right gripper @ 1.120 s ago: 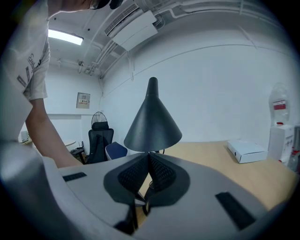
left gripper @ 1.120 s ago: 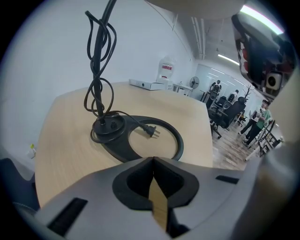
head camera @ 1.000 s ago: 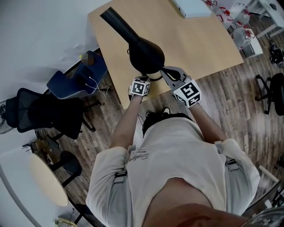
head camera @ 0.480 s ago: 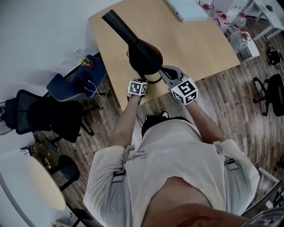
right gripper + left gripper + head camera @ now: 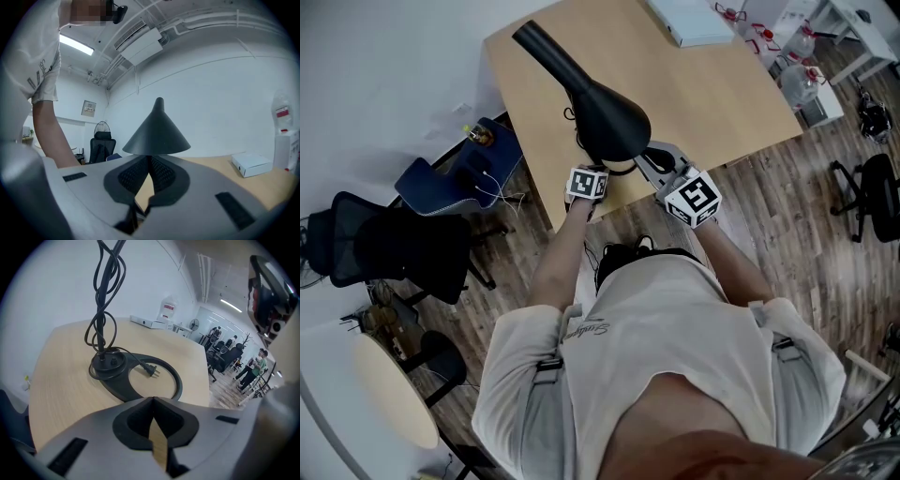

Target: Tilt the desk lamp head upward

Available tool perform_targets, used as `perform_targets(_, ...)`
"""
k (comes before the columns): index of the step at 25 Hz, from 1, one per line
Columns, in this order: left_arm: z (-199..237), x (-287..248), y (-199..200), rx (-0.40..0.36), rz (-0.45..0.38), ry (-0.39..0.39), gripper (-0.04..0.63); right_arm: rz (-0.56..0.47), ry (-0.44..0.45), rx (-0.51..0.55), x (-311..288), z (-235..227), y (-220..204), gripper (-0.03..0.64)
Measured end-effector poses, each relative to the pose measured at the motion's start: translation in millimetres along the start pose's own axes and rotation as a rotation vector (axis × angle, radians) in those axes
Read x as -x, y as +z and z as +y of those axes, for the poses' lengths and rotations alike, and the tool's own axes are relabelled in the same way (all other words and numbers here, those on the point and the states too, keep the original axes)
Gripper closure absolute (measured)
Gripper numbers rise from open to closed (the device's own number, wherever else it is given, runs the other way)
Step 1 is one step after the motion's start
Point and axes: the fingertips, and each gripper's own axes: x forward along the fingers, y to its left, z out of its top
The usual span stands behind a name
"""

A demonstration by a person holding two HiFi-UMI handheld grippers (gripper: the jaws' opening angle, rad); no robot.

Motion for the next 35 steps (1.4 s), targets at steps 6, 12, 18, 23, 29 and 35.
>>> perform_targets(6, -0.7, 0.1, -0.8, -0.002, 0.004, -0.006, 0.581, 0.016, -0.032, 0.02, 14.5, 2.0, 27.3, 0.623)
perform_targets(12, 0.2, 1.2, -0.7, 0.007, 0.002, -0.013, 0.581, 0.032, -0.066, -0.014, 27.8, -3.5, 59.0, 0.623)
perform_targets(18, -0.7, 1.0, 0.8, 0.01, -0.002, -0.012, 0.581, 0.048, -0.069, -0.022, 40.1, -3.8, 84.9, 0.623)
perform_targets(23, 1.1, 0.5, 1.0, -0.022, 0.022, -0.012, 0.581, 0.074, -0.064, 0.011, 45.4, -2.3, 106.0, 0.623)
perform_targets(29, -0.5, -0.3, -0.9, -0.017, 0.039, -0.023, 0.581, 0.074, -0.06, 0.005, 49.2, -0.5, 133.3, 0.623)
perform_targets(35, -0.6, -0.9, -2.4, -0.058, 0.073, -0.023, 0.581, 0.063, -0.061, 0.024, 48.9, 0.7, 163.8, 0.623)
